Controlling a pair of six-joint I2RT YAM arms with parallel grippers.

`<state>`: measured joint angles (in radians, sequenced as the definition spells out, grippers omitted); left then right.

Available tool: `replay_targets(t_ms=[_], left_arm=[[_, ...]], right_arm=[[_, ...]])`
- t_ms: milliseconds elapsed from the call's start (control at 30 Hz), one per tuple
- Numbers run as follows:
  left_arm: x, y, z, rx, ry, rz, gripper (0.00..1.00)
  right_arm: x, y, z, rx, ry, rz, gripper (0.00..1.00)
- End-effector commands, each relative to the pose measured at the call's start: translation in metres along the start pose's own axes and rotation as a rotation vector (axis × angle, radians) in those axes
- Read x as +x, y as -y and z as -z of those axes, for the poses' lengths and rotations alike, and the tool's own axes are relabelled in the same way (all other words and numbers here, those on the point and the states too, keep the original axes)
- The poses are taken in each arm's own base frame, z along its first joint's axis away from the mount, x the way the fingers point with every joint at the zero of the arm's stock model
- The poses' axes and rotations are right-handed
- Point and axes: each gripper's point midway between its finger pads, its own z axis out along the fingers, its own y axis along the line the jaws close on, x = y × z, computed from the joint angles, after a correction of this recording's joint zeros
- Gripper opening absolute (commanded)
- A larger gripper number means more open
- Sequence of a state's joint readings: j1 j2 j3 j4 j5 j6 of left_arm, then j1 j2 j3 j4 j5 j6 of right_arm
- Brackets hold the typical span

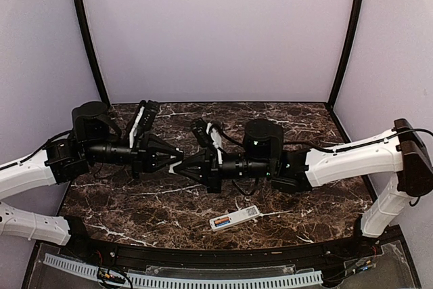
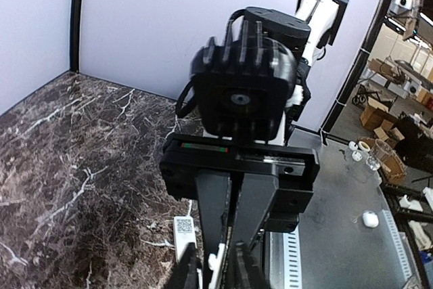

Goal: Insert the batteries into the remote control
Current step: Pass from the left arm to the right, then pass from the right arm to the left

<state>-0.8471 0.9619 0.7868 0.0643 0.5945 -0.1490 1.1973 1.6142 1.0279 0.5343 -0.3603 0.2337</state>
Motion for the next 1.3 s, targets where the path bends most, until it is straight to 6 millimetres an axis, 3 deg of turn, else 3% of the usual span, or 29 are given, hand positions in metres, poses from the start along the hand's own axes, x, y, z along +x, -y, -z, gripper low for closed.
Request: replay_targets(t_ms=[0,33,100,233,333,433,533,567,633,767,867,1067,1200,1267], left_arm=[[-0.001,0.003,0.002,0.001,0.005,-0.012,0.33],[-0.002,0.003,0.003,-0.004,0.012,-0.018,0.51],[-0.009,0.004,0.008,-0.021,0.043,-0.042,0.66],[-0.027,0.007,0.025,-0.065,0.149,-0.107,0.72],[-0.036,0.010,0.036,-0.083,0.236,-0.135,0.68],[-0.038,0.016,0.039,-0.049,0.285,-0.130,0.54],[-0.050,0.018,0.039,-0.028,0.346,-0.111,0.34],[-0.049,0.018,0.037,-0.020,0.348,-0.106,0.33],[-0.055,0.020,0.037,-0.001,0.383,-0.114,0.32],[-0.067,0.026,0.037,0.036,0.441,-0.150,0.47],[-0.067,0.028,0.031,0.066,0.432,-0.139,0.50],[-0.070,0.034,0.024,0.138,0.430,-0.111,0.46],[-0.071,0.033,0.018,0.151,0.422,-0.085,0.32],[-0.072,0.034,0.017,0.160,0.425,-0.080,0.30]], right_arm=[[-0.026,-0.012,0.003,-0.022,0.047,0.049,0.00],[-0.031,-0.013,0.006,-0.019,0.056,0.056,0.00],[-0.040,-0.014,0.011,-0.005,0.072,0.069,0.00],[-0.063,-0.020,0.027,0.009,0.145,0.086,0.00],[-0.088,-0.032,0.041,-0.029,0.268,0.092,0.00],[-0.105,-0.036,0.046,-0.042,0.344,0.076,0.00],[-0.112,-0.035,0.047,-0.034,0.385,0.079,0.00],[-0.112,-0.035,0.047,-0.034,0.390,0.082,0.00],[-0.115,-0.035,0.047,-0.033,0.393,0.088,0.00],[-0.113,-0.035,0.043,-0.038,0.377,0.089,0.00],[-0.112,-0.035,0.042,-0.037,0.374,0.087,0.00],[-0.112,-0.036,0.042,-0.049,0.370,0.085,0.00],[-0.110,-0.036,0.040,-0.047,0.364,0.085,0.00],[-0.108,-0.034,0.039,-0.040,0.361,0.084,0.00]])
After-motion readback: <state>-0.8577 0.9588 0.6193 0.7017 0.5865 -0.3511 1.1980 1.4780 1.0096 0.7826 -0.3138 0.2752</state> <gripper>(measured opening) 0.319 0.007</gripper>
